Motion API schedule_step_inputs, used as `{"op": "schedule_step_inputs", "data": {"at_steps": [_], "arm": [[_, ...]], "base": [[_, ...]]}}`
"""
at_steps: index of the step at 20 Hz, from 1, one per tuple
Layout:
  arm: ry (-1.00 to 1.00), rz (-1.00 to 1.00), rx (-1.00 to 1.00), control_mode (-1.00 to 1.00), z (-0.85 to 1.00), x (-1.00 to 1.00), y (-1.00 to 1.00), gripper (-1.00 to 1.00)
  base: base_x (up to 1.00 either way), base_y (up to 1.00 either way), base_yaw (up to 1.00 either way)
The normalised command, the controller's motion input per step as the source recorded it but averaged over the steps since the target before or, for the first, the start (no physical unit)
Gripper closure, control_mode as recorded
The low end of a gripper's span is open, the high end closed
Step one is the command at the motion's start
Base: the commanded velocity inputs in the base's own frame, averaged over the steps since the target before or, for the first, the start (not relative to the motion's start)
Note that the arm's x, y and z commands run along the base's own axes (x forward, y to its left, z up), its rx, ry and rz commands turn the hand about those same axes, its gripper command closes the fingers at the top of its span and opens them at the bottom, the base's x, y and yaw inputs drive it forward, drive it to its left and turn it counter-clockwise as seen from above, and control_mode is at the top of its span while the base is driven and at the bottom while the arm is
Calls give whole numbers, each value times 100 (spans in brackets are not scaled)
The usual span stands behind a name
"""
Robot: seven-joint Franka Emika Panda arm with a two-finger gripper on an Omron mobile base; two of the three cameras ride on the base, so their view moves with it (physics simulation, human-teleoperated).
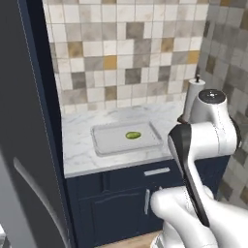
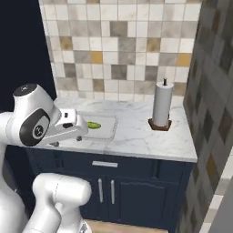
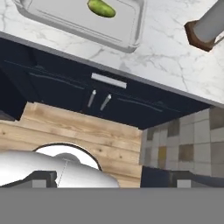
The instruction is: Pick the kiwi and mango from the fridge and place them inside the tupperware on the counter.
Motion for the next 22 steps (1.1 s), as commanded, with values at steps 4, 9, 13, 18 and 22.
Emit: {"op": "schedule_step_inputs", "data": {"at_steps": [4,9,13,18,22], "arm": [[0,0,0,100,0,0,0,-100],[0,0,0,100,0,0,0,-100],[0,0,0,100,0,0,0,-100],[0,0,0,100,0,0,0,-100],[0,0,0,100,0,0,0,-100]], "base": [[-100,0,-14],[-100,0,-2],[-100,2,0],[-74,54,0],[-61,68,0]]}}
